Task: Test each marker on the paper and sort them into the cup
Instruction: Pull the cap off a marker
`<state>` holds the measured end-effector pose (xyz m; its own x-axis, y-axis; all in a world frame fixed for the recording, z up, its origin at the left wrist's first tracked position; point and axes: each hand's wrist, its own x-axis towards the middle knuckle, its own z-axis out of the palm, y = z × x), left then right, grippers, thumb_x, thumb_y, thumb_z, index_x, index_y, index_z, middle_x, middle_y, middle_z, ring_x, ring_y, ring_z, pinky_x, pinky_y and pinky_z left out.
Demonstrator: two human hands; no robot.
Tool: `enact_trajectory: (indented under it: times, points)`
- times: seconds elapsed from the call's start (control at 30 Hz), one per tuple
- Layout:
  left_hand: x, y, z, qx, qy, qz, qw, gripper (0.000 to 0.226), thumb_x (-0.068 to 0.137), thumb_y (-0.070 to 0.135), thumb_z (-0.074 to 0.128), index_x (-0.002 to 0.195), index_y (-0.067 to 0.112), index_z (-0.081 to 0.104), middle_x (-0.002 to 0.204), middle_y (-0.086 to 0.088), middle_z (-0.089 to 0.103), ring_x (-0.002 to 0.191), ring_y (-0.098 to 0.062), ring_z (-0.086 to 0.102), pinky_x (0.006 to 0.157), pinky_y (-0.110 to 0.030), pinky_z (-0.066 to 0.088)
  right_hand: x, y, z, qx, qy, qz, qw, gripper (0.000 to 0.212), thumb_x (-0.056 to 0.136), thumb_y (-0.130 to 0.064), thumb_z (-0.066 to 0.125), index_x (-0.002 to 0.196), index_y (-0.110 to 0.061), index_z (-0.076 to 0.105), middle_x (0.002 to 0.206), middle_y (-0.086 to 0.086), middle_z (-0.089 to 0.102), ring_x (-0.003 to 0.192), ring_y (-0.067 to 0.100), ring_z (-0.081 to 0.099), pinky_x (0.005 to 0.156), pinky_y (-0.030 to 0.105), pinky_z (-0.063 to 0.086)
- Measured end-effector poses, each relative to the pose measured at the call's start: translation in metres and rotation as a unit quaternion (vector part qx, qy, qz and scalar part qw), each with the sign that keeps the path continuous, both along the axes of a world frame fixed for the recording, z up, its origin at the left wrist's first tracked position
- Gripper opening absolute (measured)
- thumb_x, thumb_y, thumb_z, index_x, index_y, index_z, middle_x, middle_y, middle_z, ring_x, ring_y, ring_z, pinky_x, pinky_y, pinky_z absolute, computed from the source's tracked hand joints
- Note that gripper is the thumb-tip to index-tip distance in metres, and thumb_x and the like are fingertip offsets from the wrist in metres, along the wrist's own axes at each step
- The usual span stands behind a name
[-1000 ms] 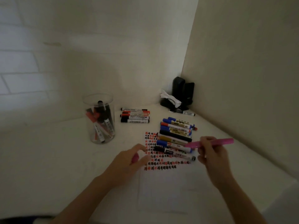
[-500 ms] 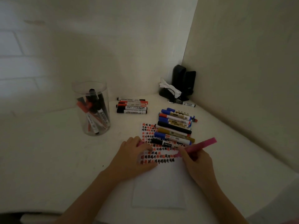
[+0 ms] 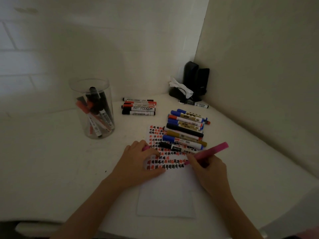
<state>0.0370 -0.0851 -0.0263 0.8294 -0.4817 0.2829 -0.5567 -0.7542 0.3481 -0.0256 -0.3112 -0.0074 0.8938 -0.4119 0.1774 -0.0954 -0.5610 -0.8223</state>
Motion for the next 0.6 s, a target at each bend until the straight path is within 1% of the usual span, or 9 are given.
enact_trajectory:
  times: [0.07, 0.13, 0.23, 0.3, 0.43, 0.6]
  points:
    - [0.0002, 0.0001, 0.0004, -0.002, 0.001, 0.002, 1.000, 0.061, 0.072, 0.082, 0.043, 0.115, 0.040, 0.056, 0.100, 0.014, 0.041, 0.093, -0.007, 0.037, 0.082, -0.026, 0.029, 0.0004, -0.0010, -0.0004, -0.001, -0.003, -0.010, 1.000, 0.020, 0.082, -0.038, 0.070, 0.077, -0.020, 0.062, 0.066, -0.006, 0.063, 0.055, 0.003, 0.058, 0.051, 0.008, 0.044]
    - [-0.0005, -0.0003, 0.0016, 0.000, 0.009, 0.001, 1.000, 0.061, 0.072, 0.082, 0.043, 0.116, 0.041, 0.055, 0.100, 0.014, 0.039, 0.093, -0.006, 0.036, 0.082, -0.026, 0.028, -0.0002, -0.0019, 0.0010, 0.011, -0.005, -0.010, 1.000, 0.020, 0.083, -0.036, 0.070, 0.076, -0.019, 0.062, 0.063, -0.006, 0.061, 0.051, 0.000, 0.057, 0.048, 0.007, 0.041]
    - [-0.0005, -0.0012, 0.0022, -0.002, 0.009, 0.003, 1.000, 0.063, 0.071, 0.083, 0.041, 0.116, 0.041, 0.056, 0.099, 0.015, 0.039, 0.093, -0.005, 0.036, 0.081, -0.026, 0.028, -0.0013, -0.0002, 0.0024, 0.020, -0.008, 0.014, 1.000, 0.017, 0.083, -0.033, 0.070, 0.075, -0.022, 0.061, 0.064, -0.008, 0.063, 0.057, -0.008, 0.059, 0.050, 0.005, 0.043]
    - [0.0000, -0.0007, 0.0012, -0.001, 0.004, 0.003, 1.000, 0.063, 0.071, 0.083, 0.041, 0.115, 0.042, 0.056, 0.099, 0.014, 0.039, 0.092, -0.006, 0.036, 0.081, -0.026, 0.028, -0.0014, 0.0010, 0.0012, 0.013, -0.013, 0.012, 1.000, 0.016, 0.083, -0.031, 0.071, 0.074, -0.024, 0.060, 0.065, -0.009, 0.063, 0.059, -0.009, 0.059, 0.052, 0.005, 0.044]
    - [-0.0001, 0.0001, -0.0001, -0.004, 0.000, 0.004, 1.000, 0.063, 0.070, 0.084, 0.040, 0.114, 0.042, 0.056, 0.098, 0.014, 0.039, 0.092, -0.006, 0.036, 0.081, -0.026, 0.028, -0.0009, -0.0020, -0.0006, 0.015, -0.013, -0.008, 1.000, 0.018, 0.084, -0.031, 0.071, 0.074, -0.021, 0.059, 0.063, -0.006, 0.061, 0.054, -0.009, 0.057, 0.049, 0.006, 0.042]
    - [0.0008, 0.0000, -0.0008, -0.007, 0.000, -0.002, 1.000, 0.061, 0.071, 0.084, 0.041, 0.114, 0.043, 0.056, 0.099, 0.015, 0.040, 0.092, -0.005, 0.037, 0.081, -0.025, 0.028, -0.0022, 0.0018, 0.0046, 0.019, -0.013, 0.018, 1.000, 0.017, 0.083, -0.030, 0.070, 0.073, -0.022, 0.060, 0.062, -0.007, 0.061, 0.054, -0.008, 0.057, 0.050, 0.006, 0.043]
